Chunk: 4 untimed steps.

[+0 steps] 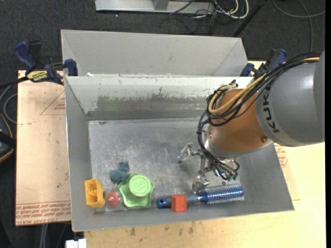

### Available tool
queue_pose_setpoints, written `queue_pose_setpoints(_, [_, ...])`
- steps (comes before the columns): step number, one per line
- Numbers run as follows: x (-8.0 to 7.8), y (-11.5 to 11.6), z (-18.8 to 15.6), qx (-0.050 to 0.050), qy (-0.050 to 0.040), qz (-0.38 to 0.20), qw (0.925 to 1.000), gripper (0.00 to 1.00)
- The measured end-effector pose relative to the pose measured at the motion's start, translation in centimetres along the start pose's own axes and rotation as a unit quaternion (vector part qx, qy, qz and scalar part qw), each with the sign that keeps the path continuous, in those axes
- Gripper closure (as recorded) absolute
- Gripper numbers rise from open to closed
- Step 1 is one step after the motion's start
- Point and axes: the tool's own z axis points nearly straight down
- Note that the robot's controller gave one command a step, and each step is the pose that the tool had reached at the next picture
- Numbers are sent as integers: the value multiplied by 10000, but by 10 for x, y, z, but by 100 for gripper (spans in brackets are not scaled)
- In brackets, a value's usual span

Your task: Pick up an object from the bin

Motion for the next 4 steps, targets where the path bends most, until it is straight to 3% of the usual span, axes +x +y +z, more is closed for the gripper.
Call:
queue_pose_setpoints(1, [-2,58,-12,-3,-74,-174,9998,0])
queue_pose_setpoints(2, [2,0,7,10,-65,-1610,9869,0])
queue_pose_setpoints(3, [-6,49,-3,-6,-34,-2636,9646,0])
queue_pose_setpoints(4, [7,80,-77,-43,60,-2259,9741,0])
